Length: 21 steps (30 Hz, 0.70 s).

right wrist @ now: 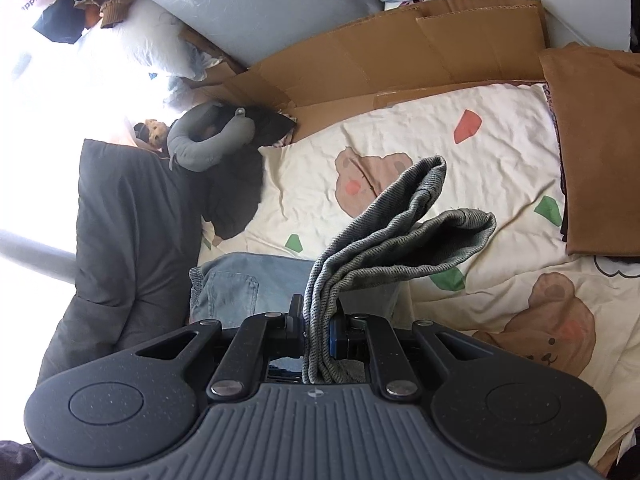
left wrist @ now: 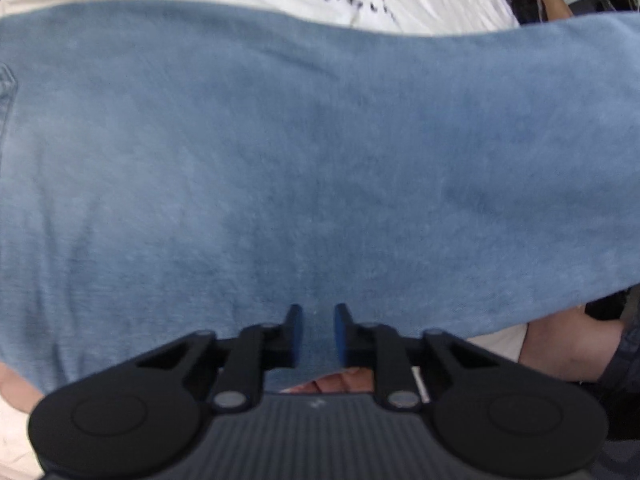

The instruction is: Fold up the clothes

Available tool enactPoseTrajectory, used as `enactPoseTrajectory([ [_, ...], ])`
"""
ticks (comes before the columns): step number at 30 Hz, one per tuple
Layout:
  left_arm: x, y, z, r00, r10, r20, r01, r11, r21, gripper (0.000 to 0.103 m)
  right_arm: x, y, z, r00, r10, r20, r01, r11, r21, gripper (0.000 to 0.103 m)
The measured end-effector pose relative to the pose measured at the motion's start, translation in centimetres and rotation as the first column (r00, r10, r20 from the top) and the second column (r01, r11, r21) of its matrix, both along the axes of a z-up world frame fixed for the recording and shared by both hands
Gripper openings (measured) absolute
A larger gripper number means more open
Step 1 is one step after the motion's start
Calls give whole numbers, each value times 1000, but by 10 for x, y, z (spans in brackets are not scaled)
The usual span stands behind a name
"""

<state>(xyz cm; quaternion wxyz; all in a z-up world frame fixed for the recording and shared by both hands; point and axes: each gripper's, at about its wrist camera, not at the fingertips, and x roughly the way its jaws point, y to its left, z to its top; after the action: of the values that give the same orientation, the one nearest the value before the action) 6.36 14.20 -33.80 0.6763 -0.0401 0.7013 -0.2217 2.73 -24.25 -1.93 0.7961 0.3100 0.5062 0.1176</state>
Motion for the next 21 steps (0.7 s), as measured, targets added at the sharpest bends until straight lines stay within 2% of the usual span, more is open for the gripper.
enactPoseTrajectory([
  [9, 17, -11, -27, 998, 51, -24, -52, 998, -22, 10, 7, 13, 5, 999, 35, 14, -36, 999, 23, 10],
  [21, 81, -27, -17, 995, 97, 31, -95, 994, -61, 7, 11, 22, 3, 999, 54, 3, -54, 998, 20, 10],
])
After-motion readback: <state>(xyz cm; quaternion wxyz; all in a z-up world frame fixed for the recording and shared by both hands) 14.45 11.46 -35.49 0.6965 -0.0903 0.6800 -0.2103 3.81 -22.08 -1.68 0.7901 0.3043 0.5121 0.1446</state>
